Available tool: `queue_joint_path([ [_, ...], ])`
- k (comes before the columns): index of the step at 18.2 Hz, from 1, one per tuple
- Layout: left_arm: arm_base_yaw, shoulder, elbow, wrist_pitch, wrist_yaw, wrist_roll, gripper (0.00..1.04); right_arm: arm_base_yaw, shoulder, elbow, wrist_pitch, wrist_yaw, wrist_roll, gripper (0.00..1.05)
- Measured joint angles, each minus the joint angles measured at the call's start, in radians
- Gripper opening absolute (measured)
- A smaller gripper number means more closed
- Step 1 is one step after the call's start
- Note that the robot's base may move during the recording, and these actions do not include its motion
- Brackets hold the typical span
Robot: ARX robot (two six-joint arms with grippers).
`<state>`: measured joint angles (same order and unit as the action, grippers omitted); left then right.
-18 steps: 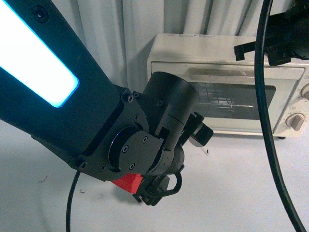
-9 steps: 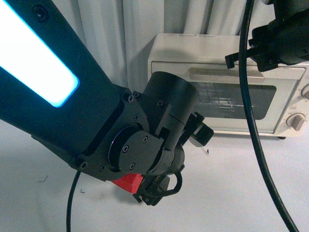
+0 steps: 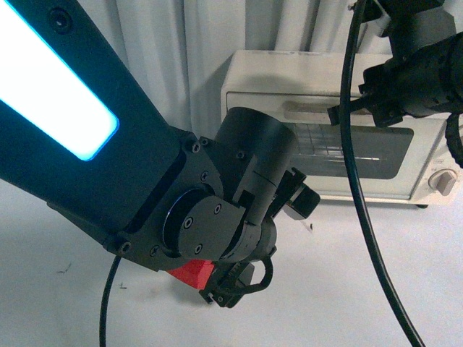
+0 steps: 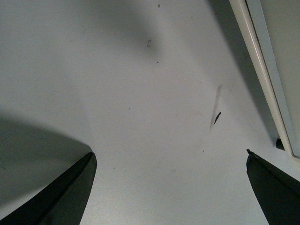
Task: Open oven
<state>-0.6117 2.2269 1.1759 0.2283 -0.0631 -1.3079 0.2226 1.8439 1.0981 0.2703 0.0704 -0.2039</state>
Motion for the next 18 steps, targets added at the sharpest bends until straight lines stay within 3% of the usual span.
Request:
queue_joint_path([
  [8,0.000,0.000,0.000,0.000,0.000,0.000,0.98,0.000,0.020,0.010,0.008,-0.002,0.005,0.02],
  [18,0.000,0.000,0.000,0.000,0.000,0.000,0.98,0.020,-0.032,-0.116,0.085,0.008,0.267,0.02],
])
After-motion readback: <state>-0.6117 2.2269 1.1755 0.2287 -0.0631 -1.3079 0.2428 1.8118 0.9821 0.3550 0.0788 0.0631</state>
